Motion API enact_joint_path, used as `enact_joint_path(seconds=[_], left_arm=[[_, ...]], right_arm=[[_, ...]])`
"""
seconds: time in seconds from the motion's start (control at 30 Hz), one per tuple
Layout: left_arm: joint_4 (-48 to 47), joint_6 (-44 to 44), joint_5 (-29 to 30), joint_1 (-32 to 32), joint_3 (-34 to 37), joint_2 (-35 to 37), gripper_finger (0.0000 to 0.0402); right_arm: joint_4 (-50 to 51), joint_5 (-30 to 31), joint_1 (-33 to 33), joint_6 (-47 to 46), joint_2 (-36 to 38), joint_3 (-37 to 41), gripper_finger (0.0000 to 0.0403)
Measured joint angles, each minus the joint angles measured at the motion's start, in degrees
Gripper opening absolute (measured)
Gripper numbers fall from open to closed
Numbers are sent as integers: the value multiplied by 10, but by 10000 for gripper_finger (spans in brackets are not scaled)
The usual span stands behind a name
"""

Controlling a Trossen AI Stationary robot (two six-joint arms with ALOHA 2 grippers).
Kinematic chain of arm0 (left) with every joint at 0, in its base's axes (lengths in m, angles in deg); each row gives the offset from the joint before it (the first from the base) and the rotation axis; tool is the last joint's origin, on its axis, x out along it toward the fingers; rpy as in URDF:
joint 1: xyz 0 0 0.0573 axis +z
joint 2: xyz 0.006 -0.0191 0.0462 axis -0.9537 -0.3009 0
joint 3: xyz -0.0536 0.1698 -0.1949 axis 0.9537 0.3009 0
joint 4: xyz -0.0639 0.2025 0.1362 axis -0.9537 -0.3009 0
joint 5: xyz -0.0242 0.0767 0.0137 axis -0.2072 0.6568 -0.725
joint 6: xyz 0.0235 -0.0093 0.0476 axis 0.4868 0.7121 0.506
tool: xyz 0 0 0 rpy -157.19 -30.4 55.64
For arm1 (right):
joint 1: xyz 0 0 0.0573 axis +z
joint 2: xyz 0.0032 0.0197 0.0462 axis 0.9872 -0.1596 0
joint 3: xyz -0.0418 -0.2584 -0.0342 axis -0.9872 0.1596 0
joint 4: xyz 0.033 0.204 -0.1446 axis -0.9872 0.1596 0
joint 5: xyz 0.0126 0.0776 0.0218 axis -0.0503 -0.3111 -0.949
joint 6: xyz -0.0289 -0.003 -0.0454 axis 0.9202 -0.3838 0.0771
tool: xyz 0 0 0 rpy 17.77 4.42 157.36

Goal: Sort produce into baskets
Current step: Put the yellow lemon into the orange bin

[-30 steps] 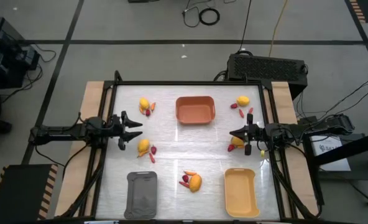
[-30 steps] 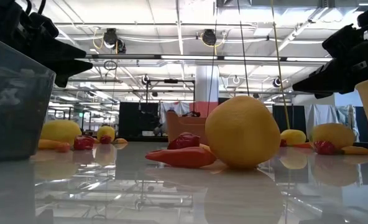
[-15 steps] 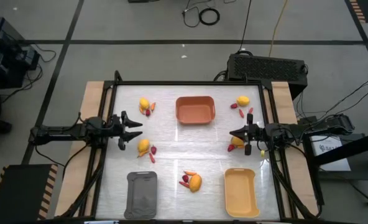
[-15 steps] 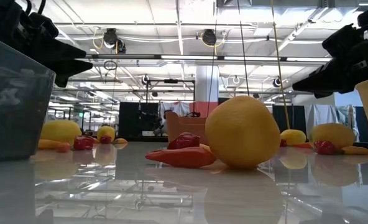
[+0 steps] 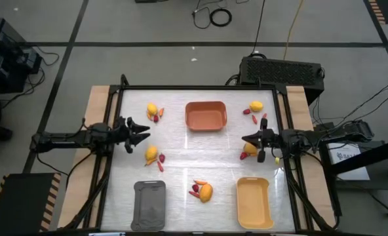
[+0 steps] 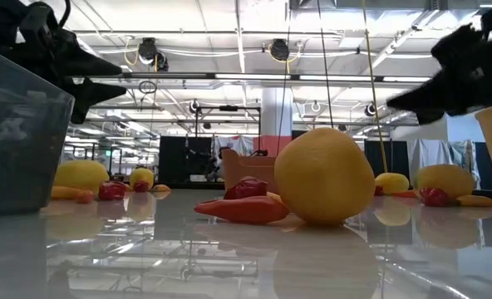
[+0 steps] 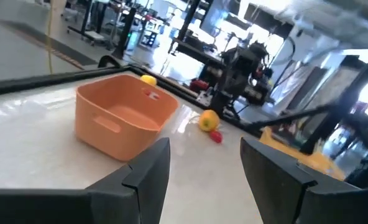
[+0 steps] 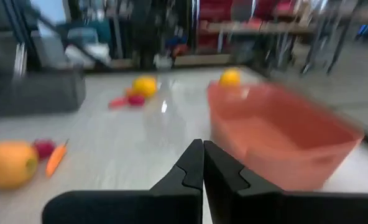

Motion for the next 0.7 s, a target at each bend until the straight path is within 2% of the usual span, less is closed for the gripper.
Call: enact_joint_path(seconds=[0.1,0.23,0.5,0.7], left_arm=[[-48,6,-10,0,-35,-30,203],[-171,13,-12,0,-129,-97,203],[-378,16,-18,-13,-334,-323,203],[-514,18,-30,-26,-478,-479,203]], right_arm=[[-57,0,-5,32,0,-1,2],[-74,1,-11,51,-9,-1,20],[-140,0,-13,51,-61,-1,83],[-139,-8,-12,32,-123,-33,124]])
